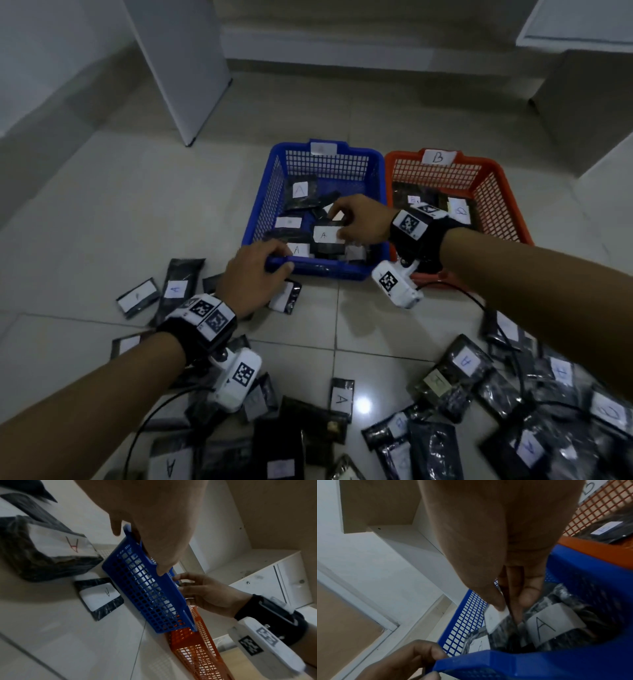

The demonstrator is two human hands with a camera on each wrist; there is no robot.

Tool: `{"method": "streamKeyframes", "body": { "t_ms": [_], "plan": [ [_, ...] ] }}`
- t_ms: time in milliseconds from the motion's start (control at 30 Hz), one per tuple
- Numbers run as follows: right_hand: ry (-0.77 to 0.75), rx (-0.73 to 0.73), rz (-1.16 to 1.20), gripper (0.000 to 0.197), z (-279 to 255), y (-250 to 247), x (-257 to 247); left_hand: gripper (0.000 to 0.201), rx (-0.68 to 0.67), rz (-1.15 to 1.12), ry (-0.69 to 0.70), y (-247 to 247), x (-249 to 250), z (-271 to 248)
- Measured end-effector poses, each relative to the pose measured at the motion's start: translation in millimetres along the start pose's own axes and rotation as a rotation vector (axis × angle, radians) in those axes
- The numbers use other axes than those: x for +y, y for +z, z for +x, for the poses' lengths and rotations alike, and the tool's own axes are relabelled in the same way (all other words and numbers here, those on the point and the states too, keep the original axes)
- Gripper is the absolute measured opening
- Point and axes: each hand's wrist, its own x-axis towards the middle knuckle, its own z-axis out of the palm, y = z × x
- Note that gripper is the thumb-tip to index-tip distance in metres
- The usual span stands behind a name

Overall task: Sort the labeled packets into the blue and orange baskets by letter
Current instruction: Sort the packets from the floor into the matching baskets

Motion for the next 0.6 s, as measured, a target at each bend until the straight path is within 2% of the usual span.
{"method": "streamKeyframes", "body": {
  "t_ms": [133, 200, 300, 400, 433, 500, 533, 600],
  "plan": [
    [0.019, -0.131, -0.289, 0.035, 14.7, 12.3, -6.8, 0.017, -0.021, -0.041, 0.017, 0.9, -6.1, -0.3],
    [0.004, -0.074, -0.320, 0.032, 14.7, 13.6, -7.8, 0.014, 0.020, -0.049, 0.020, 0.7, -6.5, -2.3],
    [-0.032, 0.059, -0.246, 0.022, 8.8, 8.6, -5.1, 0.022, 0.116, -0.009, 0.065, -0.3, -8.3, -10.9],
    [-0.151, 0.200, -0.133, 0.016, -12.5, 13.8, -11.1, 0.019, 0.189, 0.158, 0.204, -4.2, -4.9, -25.1],
    [-0.209, 0.230, -0.080, 0.012, -22.7, 19.4, -16.1, 0.015, 0.163, 0.199, 0.280, -4.4, -2.9, -28.3],
    [-0.312, 0.174, -0.043, 0.006, -46.8, 38.6, -24.0, 0.010, -0.018, 0.201, 0.357, -2.3, -2.2, -35.2],
    [-0.348, 0.084, -0.088, 0.006, -57.8, 50.5, -25.1, 0.012, -0.132, 0.206, 0.351, 1.9, -6.2, -37.4],
    [-0.311, -0.211, -0.245, 0.007, -76.0, 77.5, -18.8, 0.033, -0.324, 0.268, 0.296, 11.3, -18.5, -38.5]
  ]
}}
